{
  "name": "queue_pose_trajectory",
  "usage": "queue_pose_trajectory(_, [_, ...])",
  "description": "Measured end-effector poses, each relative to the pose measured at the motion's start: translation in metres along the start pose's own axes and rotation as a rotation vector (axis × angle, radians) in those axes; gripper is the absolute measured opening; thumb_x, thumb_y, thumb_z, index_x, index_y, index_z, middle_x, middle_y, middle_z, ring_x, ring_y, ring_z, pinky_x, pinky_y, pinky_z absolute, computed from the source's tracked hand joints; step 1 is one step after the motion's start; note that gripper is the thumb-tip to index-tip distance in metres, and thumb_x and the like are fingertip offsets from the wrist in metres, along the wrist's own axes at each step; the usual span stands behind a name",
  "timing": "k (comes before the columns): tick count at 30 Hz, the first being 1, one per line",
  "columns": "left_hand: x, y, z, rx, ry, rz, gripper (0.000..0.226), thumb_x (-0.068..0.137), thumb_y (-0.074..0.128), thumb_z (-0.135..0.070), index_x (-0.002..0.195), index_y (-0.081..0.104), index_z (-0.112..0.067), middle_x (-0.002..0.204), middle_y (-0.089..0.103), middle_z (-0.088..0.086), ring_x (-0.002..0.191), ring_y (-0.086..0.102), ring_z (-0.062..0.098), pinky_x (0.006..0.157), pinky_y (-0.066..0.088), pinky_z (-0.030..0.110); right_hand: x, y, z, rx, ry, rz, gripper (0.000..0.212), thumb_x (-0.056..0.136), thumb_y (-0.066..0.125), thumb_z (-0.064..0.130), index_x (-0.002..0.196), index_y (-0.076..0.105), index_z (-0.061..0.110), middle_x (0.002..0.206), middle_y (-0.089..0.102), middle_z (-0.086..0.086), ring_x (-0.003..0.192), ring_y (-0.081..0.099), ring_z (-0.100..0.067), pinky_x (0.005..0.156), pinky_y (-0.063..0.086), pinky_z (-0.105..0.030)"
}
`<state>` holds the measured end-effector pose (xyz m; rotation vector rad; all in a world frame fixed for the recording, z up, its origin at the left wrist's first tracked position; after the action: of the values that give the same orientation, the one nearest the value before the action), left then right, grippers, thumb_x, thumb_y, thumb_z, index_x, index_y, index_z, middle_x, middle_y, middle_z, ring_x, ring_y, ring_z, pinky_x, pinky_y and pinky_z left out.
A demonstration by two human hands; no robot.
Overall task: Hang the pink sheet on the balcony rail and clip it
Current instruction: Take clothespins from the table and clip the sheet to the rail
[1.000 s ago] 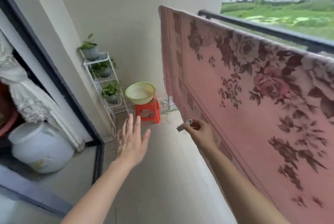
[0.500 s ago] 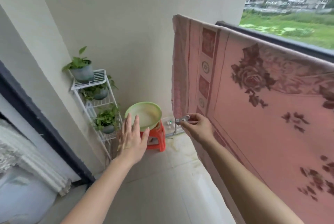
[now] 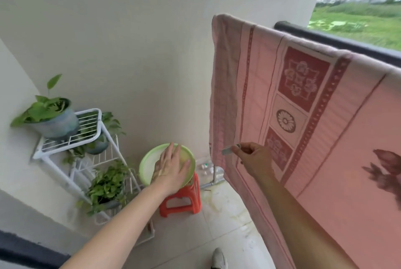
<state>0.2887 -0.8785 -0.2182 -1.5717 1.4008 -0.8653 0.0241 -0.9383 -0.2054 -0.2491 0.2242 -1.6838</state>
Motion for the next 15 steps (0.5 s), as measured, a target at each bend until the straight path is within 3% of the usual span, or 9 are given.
queue_pose_trajectory(6, [0.141,-0.005,0.003,0.101,0.026,0.148,0.067,0.099,0.032,-0.054,0.155,0.011,-0.023,0.163,-0.002,-0.001,0.15,0.002,0.02,0.119,0.012,0.044,0.134,0.054,-0.004,-0.04,0.012,0.067,0.017,0.073,0.084,0.041,0.08,0.072,0.031,0.071,0.07,0.016,0.065,0.062,0.002,0.06,0.045,-0.014])
queue_pose_trajectory(11, [0.24,-0.02,0.008,-0.02,0.042,0.08,0.064,0.099,0.045,-0.044,0.152,0.024,-0.014,0.159,0.022,0.007,0.147,0.017,0.021,0.118,0.012,0.031,0.213,0.098,-0.012,-0.011,0.081,0.133,0.018,0.076,0.082,0.04,0.086,0.073,0.028,0.078,0.073,0.013,0.072,0.067,-0.007,0.067,0.053,-0.026])
queue_pose_trajectory(15, [0.312,-0.008,0.01,-0.182,0.024,0.119,0.069,0.096,0.052,-0.044,0.152,0.024,-0.014,0.157,0.029,0.005,0.144,0.026,0.019,0.117,0.019,0.031,0.249,0.121,-0.022,-0.01,0.113,0.193,0.012,0.078,0.08,0.036,0.082,0.069,0.035,0.075,0.071,0.027,0.069,0.065,0.006,0.069,0.055,-0.028])
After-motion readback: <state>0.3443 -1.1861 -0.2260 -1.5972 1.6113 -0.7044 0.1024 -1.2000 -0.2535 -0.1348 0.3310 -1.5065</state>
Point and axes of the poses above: each hand's wrist, its own x-axis towards the middle knuckle, its own y-axis out of the palm, z = x × y, the point moved 6 cm from there along x, towards the middle knuckle
